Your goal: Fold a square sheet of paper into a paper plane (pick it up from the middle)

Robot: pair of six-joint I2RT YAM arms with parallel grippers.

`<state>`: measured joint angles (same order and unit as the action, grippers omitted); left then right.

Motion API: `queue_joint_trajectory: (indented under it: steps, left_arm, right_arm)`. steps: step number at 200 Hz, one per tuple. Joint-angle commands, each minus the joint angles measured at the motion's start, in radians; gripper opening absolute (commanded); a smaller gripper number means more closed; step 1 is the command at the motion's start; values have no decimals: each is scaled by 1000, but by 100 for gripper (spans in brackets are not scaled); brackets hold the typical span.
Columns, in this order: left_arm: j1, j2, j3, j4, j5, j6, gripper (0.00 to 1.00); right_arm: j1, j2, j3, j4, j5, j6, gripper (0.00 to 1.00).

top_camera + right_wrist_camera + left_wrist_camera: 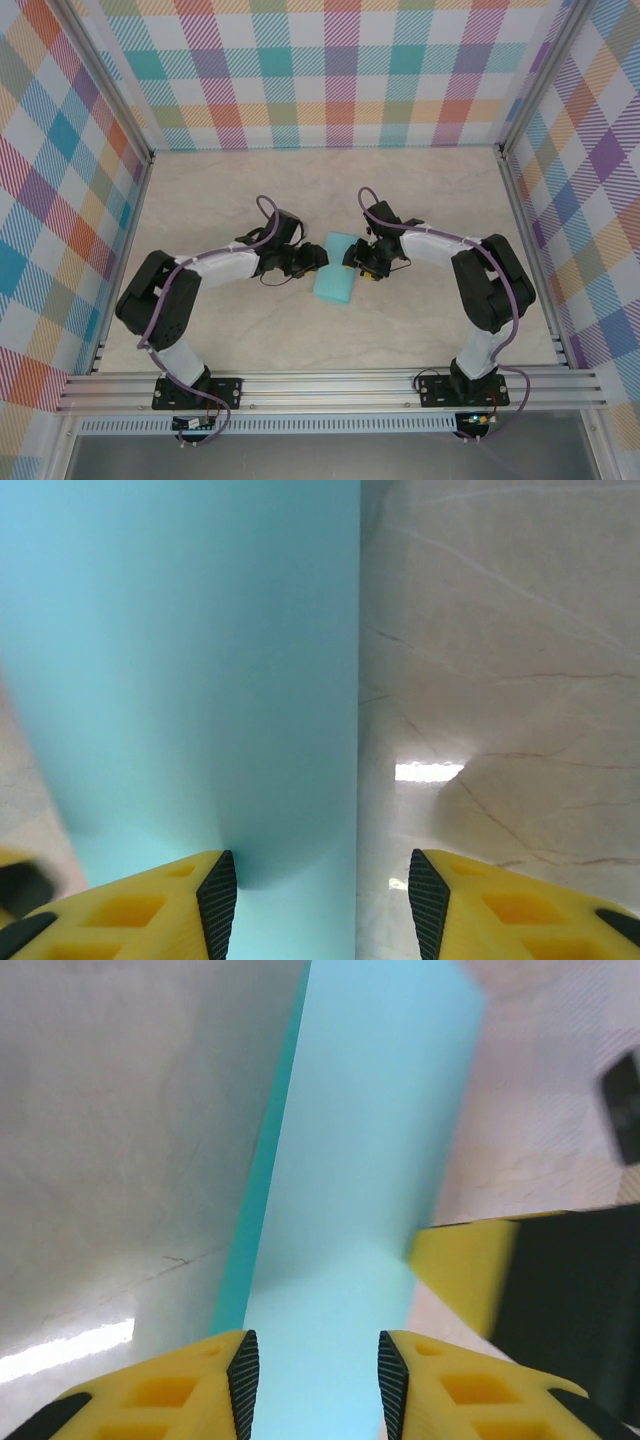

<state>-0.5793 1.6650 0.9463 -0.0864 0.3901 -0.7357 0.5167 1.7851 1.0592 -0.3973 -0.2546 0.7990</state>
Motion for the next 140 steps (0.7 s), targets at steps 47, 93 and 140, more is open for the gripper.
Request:
queue_joint_trajectory:
  steps: [47,93,140]
  left_arm:
    - [21,-128,-29,-121,-162,16,40]
    - [21,-116,-32,-105,-145,8,40]
    - [21,-108,-33,-102,-131,13,40]
  right_arm:
    - [-4,20,39,-92,88,-18,54]
    - [-5,32,41,-93,97,4,55]
    - [-4,59,90,-145,92,-72,55]
